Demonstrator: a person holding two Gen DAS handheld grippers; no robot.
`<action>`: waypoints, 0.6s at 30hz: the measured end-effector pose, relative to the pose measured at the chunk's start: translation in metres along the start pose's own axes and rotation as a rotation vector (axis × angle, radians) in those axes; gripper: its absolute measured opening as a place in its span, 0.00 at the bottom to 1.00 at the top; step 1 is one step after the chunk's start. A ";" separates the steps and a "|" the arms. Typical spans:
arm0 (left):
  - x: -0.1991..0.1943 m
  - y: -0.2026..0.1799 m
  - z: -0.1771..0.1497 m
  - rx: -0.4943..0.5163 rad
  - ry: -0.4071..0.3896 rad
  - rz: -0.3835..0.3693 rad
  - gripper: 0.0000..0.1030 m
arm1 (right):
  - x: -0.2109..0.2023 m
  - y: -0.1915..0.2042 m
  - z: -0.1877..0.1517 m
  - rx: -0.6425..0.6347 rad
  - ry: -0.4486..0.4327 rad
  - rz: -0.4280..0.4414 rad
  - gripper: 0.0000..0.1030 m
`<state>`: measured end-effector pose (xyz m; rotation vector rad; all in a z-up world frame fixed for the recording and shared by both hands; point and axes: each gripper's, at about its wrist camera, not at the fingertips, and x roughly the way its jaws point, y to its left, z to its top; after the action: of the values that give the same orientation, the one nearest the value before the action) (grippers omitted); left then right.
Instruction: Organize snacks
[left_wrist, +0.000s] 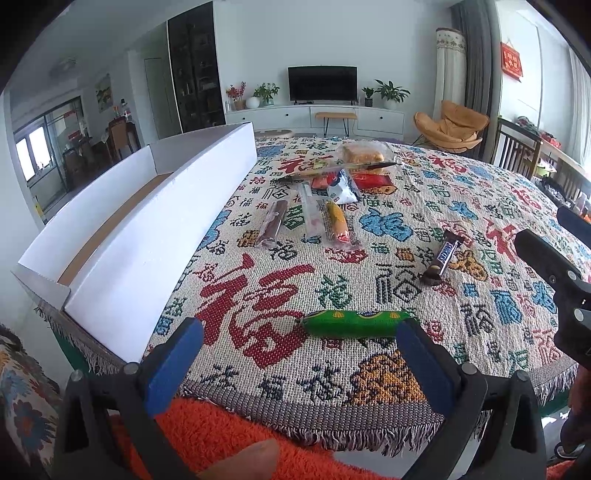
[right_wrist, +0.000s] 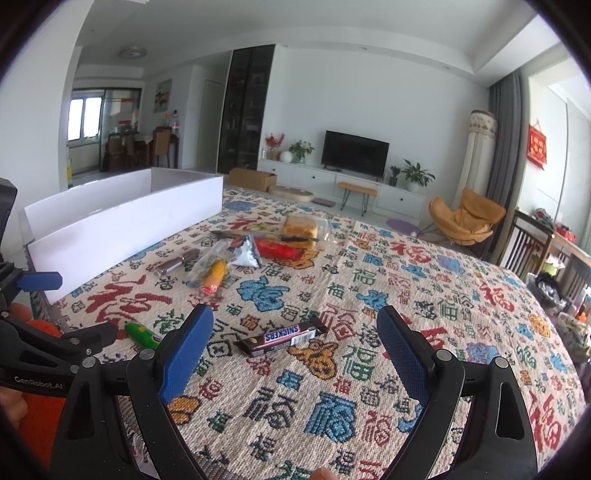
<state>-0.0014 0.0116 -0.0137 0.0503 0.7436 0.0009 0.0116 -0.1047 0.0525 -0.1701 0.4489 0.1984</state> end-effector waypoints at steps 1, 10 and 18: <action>0.000 0.000 0.000 0.000 0.001 0.000 1.00 | 0.000 0.000 0.000 0.000 0.000 0.000 0.90; 0.005 0.010 -0.003 -0.041 0.024 -0.015 1.00 | -0.001 0.003 0.000 -0.005 0.002 0.011 0.90; 0.012 0.010 -0.004 -0.045 0.068 -0.007 1.00 | 0.021 -0.006 -0.012 0.024 0.107 0.069 0.90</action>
<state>0.0049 0.0221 -0.0245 0.0050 0.8116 0.0129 0.0264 -0.1100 0.0335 -0.1425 0.5643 0.2528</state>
